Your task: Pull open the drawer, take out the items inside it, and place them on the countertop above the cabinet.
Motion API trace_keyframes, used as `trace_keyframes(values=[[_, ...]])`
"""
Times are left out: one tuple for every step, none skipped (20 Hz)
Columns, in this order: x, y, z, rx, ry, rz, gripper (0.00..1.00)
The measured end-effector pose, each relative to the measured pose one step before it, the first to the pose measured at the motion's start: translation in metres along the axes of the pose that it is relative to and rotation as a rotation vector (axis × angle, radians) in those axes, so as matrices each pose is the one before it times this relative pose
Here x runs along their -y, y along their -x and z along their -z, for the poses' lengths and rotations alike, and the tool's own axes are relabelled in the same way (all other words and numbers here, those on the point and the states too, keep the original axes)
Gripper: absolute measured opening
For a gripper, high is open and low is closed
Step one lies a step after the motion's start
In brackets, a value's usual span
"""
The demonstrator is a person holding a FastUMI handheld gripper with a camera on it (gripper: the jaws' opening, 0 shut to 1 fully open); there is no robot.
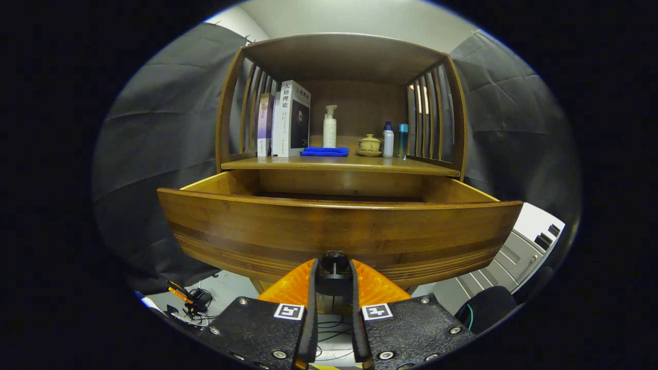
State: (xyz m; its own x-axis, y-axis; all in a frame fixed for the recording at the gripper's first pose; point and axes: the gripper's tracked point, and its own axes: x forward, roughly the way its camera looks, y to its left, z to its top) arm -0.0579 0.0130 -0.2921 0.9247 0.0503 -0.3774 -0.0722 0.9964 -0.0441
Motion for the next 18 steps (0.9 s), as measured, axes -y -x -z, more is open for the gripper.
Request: trace_keyframes(values=[[-0.00021, 0.00028, 0.00021, 0.00328, 0.00333, -0.00313, 0.27], [0.00046, -0.00013, 0.00006, 0.00191, -0.00063, -0.00218, 0.27], [0.00005, -0.00047, 0.00045, 0.00489, -0.00196, 0.00003, 0.27], [-0.0001, 0.00019, -0.00092, 0.00424, -0.0005, 0.00036, 0.27], [-0.0001, 0.00004, 0.00062, 0.00523, -0.00135, 0.00068, 0.27], [-0.00019, 0.00017, 0.00024, 0.0038, -0.0006, -0.00101, 0.29], [-0.00017, -0.00059, 0.0004, 0.00269, -0.00361, -0.00137, 0.3], [0.00006, 0.00018, 0.00025, 0.00249, -0.00634, -0.00007, 0.32], [-0.00001, 0.00018, -0.00012, 0.00266, -0.00676, 0.00168, 0.33], [-0.00018, -0.00035, -0.00084, 0.00298, -0.0036, 0.00084, 0.35], [-0.00178, 0.00023, 0.00154, -0.00671, 0.00032, -0.00502, 0.38], [-0.00076, 0.0024, 0.00115, -0.01117, 0.00521, -0.01048, 0.45], [-0.00135, 0.00127, -0.00242, -0.00034, 0.00242, -0.01178, 0.55], [-0.00408, 0.00379, -0.00462, 0.00606, -0.00171, -0.02414, 0.65], [-0.00356, 0.00405, -0.00515, 0.00887, -0.00496, -0.02203, 0.75], [-0.0015, 0.00246, -0.00949, 0.01623, -0.00328, -0.01147, 0.86], [-0.00028, 0.00294, -0.01046, 0.01772, 0.00151, -0.00364, 0.96], [0.00082, 0.00227, -0.01252, 0.01796, 0.00724, 0.00355, 0.96]])
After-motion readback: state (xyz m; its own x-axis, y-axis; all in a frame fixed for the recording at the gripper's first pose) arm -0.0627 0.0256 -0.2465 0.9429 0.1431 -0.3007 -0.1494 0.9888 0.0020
